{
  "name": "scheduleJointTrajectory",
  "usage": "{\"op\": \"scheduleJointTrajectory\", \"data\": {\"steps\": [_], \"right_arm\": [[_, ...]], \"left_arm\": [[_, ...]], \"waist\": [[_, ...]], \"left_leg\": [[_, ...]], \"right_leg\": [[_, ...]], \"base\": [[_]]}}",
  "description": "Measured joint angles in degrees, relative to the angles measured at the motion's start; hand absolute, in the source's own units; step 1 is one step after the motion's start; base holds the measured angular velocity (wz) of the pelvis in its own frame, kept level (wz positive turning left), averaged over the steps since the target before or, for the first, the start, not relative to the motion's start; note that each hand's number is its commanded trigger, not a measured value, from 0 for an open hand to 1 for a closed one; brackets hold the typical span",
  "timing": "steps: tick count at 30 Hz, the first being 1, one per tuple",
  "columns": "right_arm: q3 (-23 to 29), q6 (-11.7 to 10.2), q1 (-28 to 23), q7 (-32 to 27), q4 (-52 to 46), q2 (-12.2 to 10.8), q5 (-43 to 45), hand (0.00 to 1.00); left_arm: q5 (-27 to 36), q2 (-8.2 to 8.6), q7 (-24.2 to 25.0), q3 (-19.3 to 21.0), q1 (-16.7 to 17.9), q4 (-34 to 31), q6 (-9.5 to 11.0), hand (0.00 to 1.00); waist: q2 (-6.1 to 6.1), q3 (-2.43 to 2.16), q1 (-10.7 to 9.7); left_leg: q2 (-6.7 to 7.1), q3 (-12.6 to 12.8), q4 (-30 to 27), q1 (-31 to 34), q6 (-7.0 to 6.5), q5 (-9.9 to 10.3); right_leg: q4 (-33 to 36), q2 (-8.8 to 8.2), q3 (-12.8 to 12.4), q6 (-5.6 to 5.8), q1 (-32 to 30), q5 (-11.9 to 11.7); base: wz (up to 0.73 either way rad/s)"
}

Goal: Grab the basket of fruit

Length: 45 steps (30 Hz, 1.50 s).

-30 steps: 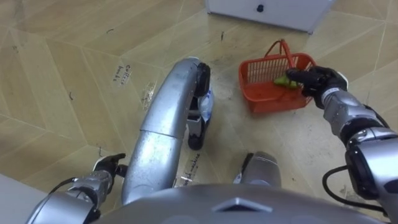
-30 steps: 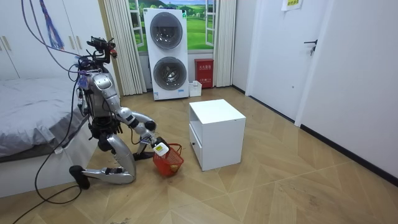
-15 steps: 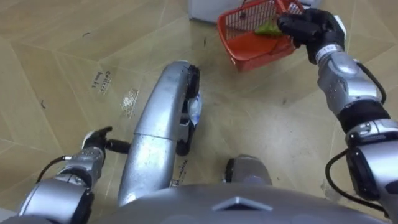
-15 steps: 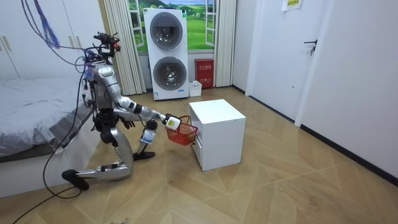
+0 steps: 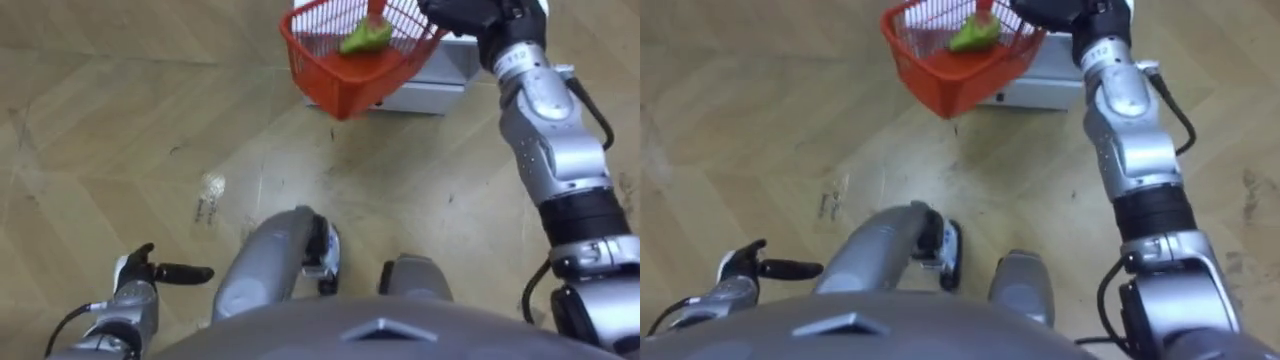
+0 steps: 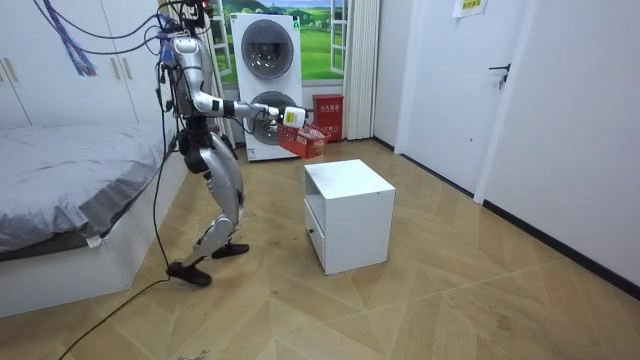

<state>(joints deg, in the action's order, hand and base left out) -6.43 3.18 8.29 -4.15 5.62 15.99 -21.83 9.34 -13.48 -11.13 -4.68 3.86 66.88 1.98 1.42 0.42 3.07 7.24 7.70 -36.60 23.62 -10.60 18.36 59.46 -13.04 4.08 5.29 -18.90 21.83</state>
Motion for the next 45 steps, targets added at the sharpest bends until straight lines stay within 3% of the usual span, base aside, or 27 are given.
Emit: {"op": "scheduleJointTrajectory", "data": {"steps": [2,4,7,11,19,26,32,35,38,40,42,44,45], "right_arm": [[0.73,0.01,-1.34,0.46,-2.36,0.03,-0.19,1.00],[1.90,0.01,-2.01,0.52,-4.73,0.03,-0.33,1.00],[3.32,-0.02,-1.71,-0.31,-6.66,0.35,-0.59,1.00],[3.23,-0.02,-1.32,-0.32,-8.72,0.32,-0.58,1.00],[3.04,-0.18,-0.32,0.61,-12.96,0.00,-0.28,1.00],[2.98,-0.78,-0.35,0.74,-13.54,0.00,3.03,1.00],[3.03,-0.78,-0.35,1.90,-13.53,-0.57,3.38,1.00],[3.05,-0.78,-0.35,1.92,-13.51,-1.96,3.35,1.00],[3.04,-0.78,-0.52,1.80,-13.05,-2.75,3.32,1.00],[3.04,-0.79,-0.51,1.80,-12.99,-2.86,3.20,1.00],[3.05,-0.78,-1.29,1.58,-12.31,-3.48,3.58,1.00],[3.07,-0.78,-3.22,1.35,-12.09,-4.44,3.84,1.00],[3.04,-0.77,-3.71,1.16,-11.63,-4.87,4.11,1.00]], "left_arm": [[-0.01,0.63,0.03,0.08,1.62,-0.27,0.44,0.00],[-0.90,0.85,0.04,0.21,4.63,-0.43,0.08,0.00],[-1.56,0.88,0.03,0.54,7.34,-1.80,-0.80,0.00],[-2.86,1.26,0.07,0.55,8.90,-3.22,-1.15,0.00],[-6.70,2.66,0.34,5.82,9.37,-4.33,-1.76,0.00],[-7.82,3.61,0.60,7.02,9.16,-4.46,-2.16,0.00],[-7.81,3.63,2.20,6.83,9.09,-4.45,-2.52,0.00],[-7.79,3.45,3.60,6.77,8.72,-4.45,-2.91,0.00],[-7.75,3.61,4.96,6.67,8.46,-4.53,-3.17,0.00],[-7.76,3.61,5.71,6.72,8.03,-4.48,-3.20,0.00],[-7.71,3.57,5.78,6.72,7.13,-4.63,-3.24,0.00],[-7.79,3.32,5.68,6.72,7.09,-4.51,-3.23,0.00],[-7.75,3.25,5.65,6.71,6.75,-4.53,-3.22,0.00]], "waist": [[0.01,-0.01,0.46],[0.71,-0.35,0.74],[1.72,-0.49,1.90],[1.88,-0.40,2.23],[1.89,-0.12,3.87],[2.10,0.04,4.10],[2.36,0.20,3.58],[2.77,0.56,3.57],[1.96,1.13,3.61],[1.14,1.29,3.71],[0.33,1.11,3.33],[0.32,0.99,2.85],[0.26,0.83,2.24]], "left_leg": [[-0.88,0.00,3.87,-3.31,0.37,-0.97],[-1.52,0.06,6.88,-5.44,1.01,-1.51],[-2.04,0.55,9.07,-6.73,1.86,-2.40],[-2.80,0.24,12.01,-9.20,2.84,-3.27],[-4.27,0.32,16.57,-13.18,4.81,-4.95],[-4.92,-0.44,17.90,-14.28,5.97,-5.73],[-4.92,-1.33,17.87,-14.59,6.05,-5.78],[-4.79,-1.82,17.81,-14.93,6.04,-5.77],[-4.62,-2.31,17.09,-14.90,5.66,-5.35],[-4.37,-2.27,16.62,-14.14,5.17,-4.72],[-3.31,-2.40,16.24,-14.23,4.26,-4.23],[-1.58,-3.25,15.62,-15.35,3.29,-3.74],[-0.58,-3.46,14.79,-15.78,2.56,-3.25]], "right_leg": [[-11.90,1.34,0.70,0.18,2.07,-0.05],[-25.14,2.53,1.66,0.08,5.51,-1.15],[-33.02,2.86,3.85,0.76,9.00,-2.08],[-38.00,3.84,6.22,0.15,12.66,-3.94],[-44.88,6.35,6.23,-1.55,17.30,-6.94],[-45.57,7.15,7.58,-2.26,18.29,-7.35],[-44.80,7.09,9.34,-2.30,18.60,-7.35],[-44.52,6.99,10.19,-2.30,19.10,-7.34],[-42.37,6.75,10.38,-2.11,18.64,-7.20],[-37.24,5.75,10.55,-1.58,16.24,-6.42],[-26.66,2.90,10.96,-1.07,11.77,-5.89],[-18.08,0.15,10.86,-1.52,9.57,-6.22],[-12.35,-1.32,9.75,-2.32,7.49,-7.43]], "base": [[-0.20],[-0.18],[-0.17],[0.00],[-0.05],[0.03],[0.07],[0.10],[0.08],[0.04],[0.19],[0.39],[0.33]]}}
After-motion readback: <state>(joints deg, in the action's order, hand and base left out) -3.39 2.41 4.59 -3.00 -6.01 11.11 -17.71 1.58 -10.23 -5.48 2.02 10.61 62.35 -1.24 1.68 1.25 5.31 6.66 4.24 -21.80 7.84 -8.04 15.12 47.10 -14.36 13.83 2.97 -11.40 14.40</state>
